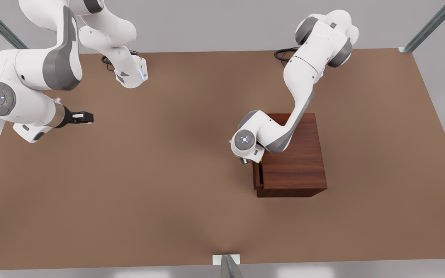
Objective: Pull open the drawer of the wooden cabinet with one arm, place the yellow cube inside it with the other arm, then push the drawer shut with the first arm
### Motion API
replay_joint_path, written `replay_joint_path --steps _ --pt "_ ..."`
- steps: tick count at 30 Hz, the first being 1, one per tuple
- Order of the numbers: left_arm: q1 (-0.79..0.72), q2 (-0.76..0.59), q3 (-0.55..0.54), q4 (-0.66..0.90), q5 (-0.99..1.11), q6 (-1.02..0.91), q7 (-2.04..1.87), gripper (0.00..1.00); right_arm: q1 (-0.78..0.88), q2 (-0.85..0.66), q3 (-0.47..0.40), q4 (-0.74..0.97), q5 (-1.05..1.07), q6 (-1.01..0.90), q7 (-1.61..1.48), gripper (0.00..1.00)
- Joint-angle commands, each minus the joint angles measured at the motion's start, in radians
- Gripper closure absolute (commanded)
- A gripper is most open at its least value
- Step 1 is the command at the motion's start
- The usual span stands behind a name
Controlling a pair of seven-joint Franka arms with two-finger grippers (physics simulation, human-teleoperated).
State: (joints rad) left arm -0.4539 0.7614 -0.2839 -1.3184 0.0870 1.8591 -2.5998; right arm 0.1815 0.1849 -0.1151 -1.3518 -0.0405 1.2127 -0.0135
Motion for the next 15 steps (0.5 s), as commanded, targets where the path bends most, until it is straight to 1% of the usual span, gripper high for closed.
replay_joint_path --steps 1,14,15 --pt "0.007 -0.002 -0.001 -0.001 0.011 -0.032 -0.082 0.79 -0.001 -0.001 0.000 0.000 0.001 -0.001 0.030 0.00" --pt "0.026 -0.005 -0.003 -0.001 0.031 -0.080 -0.059 0.79 -0.001 -0.001 0.000 0.005 0.002 0.001 0.029 0.00" --pt "0.026 -0.005 -0.024 0.007 0.030 -0.060 -0.062 0.78 -0.001 -0.001 0.000 0.005 0.002 0.001 0.029 0.00"
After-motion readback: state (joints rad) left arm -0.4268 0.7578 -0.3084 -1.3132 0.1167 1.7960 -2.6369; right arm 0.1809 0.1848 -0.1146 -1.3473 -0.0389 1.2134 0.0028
